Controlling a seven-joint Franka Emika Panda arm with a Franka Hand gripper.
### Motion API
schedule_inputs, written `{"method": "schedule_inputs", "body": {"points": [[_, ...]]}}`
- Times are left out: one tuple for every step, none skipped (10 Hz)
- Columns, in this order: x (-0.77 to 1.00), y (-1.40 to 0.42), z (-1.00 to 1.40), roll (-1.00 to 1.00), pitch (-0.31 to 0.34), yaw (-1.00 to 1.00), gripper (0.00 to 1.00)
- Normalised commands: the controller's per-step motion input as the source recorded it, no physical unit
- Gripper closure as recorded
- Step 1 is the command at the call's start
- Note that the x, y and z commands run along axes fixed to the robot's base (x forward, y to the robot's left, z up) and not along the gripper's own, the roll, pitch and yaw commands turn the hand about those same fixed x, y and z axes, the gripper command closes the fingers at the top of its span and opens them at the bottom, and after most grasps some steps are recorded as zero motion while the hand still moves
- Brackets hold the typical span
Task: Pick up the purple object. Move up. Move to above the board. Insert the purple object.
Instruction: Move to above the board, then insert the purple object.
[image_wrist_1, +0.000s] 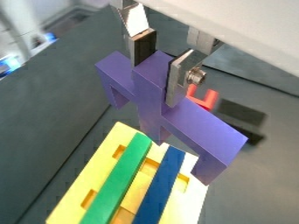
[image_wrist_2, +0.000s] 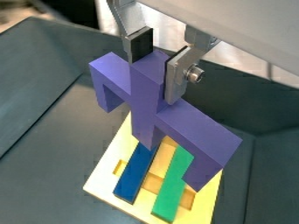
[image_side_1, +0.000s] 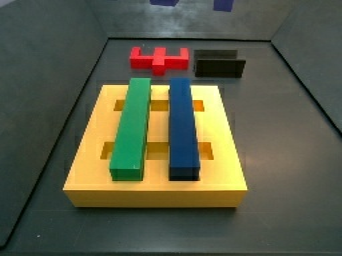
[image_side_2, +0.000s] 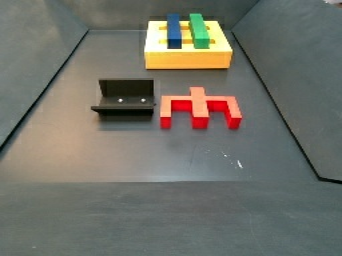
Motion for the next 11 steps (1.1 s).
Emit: {"method": "schedule_inputs", "body": {"points": [[0.07,-0.03,0.03,0.11,0.212,1.00,1.00],[0.08,-0.03,0.03,0.12,0.217,0.82,1.00],[0.08,-0.03,0.03,0.11,0.193,0.48,1.00],[0.09,-0.03,0.03,0.11,0.173,0.28,1.00],[0.00,-0.07,-0.11,-0.17,-0.001,0.00,1.00],[-0.01,-0.33,-0.27,-0.19,-0.020,0.00,1.00],[-0.04,-0.50,-0.35,-0.14,-0.027,0.03,1.00],[-0.05,-0.56,-0.45,-0.15,-0.033,0.06,1.00],[-0.04,-0.56,-0.51,-0.13,-0.054,0.05,1.00],[-0.01,-0.51,-0.55,-0.01,-0.114,0.07,1.00],[-0.01,-0.44,-0.61,0.00,-0.187,0.05,1.00]]}}
